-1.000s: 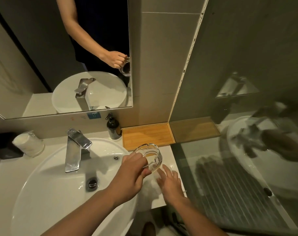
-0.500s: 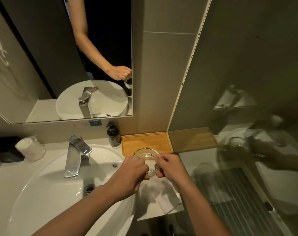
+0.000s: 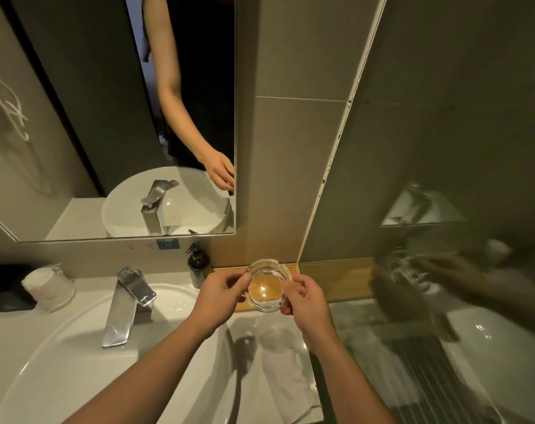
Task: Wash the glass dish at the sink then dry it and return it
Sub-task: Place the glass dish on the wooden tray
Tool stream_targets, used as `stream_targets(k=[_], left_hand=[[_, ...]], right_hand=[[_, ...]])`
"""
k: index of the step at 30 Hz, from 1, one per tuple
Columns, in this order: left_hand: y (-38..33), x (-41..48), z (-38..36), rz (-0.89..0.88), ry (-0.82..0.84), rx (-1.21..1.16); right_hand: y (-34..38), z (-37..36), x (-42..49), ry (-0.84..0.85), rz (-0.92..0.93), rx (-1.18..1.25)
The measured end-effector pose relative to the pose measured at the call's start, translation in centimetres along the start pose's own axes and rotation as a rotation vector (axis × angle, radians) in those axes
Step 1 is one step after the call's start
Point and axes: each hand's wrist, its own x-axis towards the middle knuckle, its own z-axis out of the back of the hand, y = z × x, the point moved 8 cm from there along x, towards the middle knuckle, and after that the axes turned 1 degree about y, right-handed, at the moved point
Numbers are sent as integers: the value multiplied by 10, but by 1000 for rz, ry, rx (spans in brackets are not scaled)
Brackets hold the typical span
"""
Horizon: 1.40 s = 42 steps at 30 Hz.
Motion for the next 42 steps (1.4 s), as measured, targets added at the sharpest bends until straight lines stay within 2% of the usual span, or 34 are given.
stream_targets(k=[10, 21, 33, 42], left_hand=[[51, 67, -15, 164, -117, 55], [123, 119, -36, 288, -143, 111], [173, 137, -46, 405, -152, 139], [189, 140, -53, 456, -124, 124]], right_hand=[[-24, -8, 63, -32, -145, -110], [-81, -22, 132, -144, -270, -205], [-116, -35, 165, -131, -291, -334], [-130, -36, 168, -118, -295, -306]])
